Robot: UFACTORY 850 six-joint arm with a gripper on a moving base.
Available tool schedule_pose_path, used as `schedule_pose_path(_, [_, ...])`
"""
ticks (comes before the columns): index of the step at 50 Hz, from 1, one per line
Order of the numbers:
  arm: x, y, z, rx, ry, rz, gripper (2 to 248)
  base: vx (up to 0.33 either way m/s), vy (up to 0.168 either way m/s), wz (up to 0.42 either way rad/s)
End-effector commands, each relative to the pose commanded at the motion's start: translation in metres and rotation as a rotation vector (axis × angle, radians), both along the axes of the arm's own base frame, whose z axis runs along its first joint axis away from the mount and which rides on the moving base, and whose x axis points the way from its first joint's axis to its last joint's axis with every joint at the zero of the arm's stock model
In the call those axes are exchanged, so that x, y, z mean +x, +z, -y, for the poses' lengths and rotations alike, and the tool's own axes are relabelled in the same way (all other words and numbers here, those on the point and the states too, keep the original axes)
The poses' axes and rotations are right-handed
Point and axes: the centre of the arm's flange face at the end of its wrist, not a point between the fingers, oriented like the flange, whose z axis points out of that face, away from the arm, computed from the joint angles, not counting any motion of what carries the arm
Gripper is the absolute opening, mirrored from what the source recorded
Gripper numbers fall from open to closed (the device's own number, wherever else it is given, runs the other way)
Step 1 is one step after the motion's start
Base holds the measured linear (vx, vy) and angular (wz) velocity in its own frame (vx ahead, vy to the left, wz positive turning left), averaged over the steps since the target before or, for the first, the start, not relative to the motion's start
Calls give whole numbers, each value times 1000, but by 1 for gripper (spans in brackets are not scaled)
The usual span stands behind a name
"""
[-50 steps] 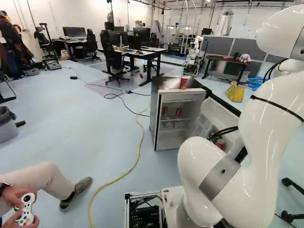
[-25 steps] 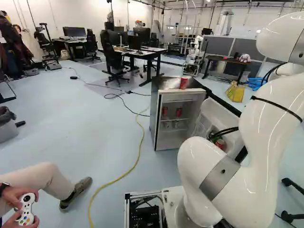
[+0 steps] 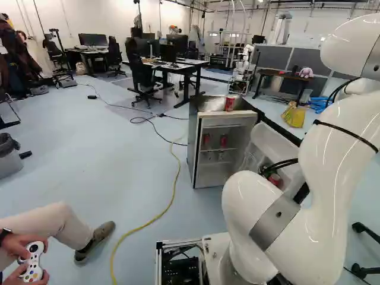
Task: Grab a drink from the fridge
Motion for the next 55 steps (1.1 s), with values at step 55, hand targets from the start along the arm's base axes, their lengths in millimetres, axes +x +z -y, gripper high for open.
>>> schedule_pose_path(55, [4,-1,-33,21,30,-12,247,0,0,0])
